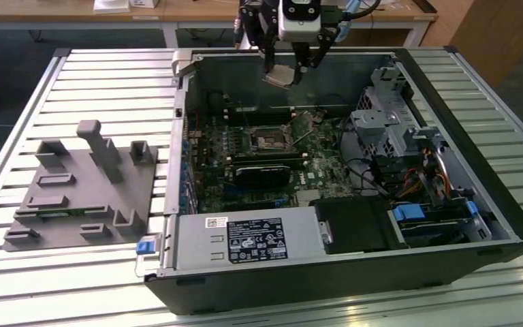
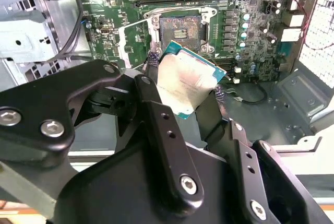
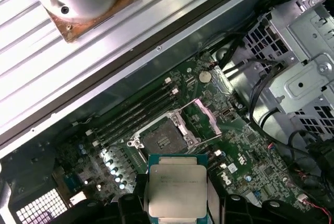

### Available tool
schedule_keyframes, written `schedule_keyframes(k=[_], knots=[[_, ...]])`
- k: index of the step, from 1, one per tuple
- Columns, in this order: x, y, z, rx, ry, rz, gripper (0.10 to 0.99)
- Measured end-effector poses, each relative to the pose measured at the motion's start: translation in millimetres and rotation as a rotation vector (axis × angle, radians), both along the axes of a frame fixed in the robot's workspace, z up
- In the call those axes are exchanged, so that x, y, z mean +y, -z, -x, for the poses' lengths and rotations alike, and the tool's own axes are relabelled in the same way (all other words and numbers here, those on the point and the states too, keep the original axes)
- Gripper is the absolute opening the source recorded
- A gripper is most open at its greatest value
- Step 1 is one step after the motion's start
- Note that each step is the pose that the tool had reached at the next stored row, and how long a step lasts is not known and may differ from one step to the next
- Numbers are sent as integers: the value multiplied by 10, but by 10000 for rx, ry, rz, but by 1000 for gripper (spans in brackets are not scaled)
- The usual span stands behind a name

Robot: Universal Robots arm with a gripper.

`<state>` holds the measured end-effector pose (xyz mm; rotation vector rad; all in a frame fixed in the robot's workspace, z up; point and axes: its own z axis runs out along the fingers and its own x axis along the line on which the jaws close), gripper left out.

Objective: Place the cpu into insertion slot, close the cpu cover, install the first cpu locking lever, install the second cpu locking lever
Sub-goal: 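Place the cpu into insertion slot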

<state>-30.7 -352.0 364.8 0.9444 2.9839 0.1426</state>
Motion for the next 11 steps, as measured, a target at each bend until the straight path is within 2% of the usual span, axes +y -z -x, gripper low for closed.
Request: schedule_keyframes(k=[11], knots=[[5, 3, 0, 0, 893, 0, 537]])
